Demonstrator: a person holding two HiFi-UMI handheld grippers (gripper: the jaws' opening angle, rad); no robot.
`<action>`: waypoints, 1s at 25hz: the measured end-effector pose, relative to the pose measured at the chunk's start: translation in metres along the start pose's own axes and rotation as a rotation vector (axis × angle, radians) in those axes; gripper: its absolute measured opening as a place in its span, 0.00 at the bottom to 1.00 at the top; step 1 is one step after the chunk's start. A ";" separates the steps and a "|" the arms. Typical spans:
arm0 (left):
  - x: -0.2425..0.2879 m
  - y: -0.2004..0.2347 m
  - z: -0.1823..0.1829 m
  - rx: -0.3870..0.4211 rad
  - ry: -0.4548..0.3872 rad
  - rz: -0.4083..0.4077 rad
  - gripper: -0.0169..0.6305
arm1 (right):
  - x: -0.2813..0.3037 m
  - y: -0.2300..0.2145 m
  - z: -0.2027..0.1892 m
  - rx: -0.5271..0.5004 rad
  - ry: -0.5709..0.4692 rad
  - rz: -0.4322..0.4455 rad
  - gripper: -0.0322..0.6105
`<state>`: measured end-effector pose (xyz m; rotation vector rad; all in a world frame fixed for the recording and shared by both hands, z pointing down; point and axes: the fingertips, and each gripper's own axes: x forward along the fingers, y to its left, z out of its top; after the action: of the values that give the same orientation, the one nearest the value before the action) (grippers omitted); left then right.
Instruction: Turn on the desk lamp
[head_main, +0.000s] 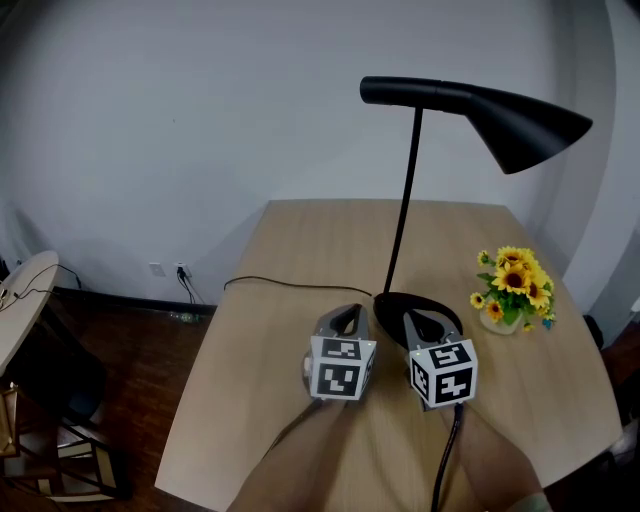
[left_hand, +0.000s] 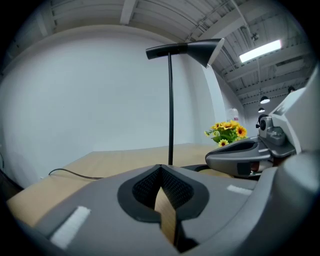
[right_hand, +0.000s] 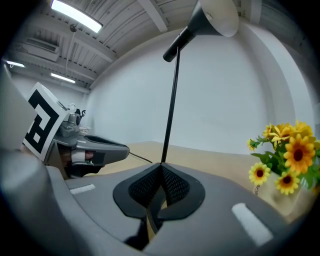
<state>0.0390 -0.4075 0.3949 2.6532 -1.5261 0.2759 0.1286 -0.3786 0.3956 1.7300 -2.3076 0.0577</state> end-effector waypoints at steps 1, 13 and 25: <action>0.002 0.002 -0.001 -0.020 -0.003 -0.002 0.02 | 0.003 -0.002 0.000 -0.002 0.004 -0.004 0.05; 0.027 0.005 0.000 -0.016 0.029 0.001 0.00 | 0.029 -0.014 -0.006 -0.002 0.109 0.002 0.05; 0.030 0.007 -0.006 -0.085 0.066 -0.046 0.00 | 0.056 -0.020 -0.008 -0.049 0.294 0.074 0.05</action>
<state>0.0468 -0.4353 0.4065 2.5827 -1.4233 0.2861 0.1348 -0.4351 0.4139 1.4990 -2.1373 0.2499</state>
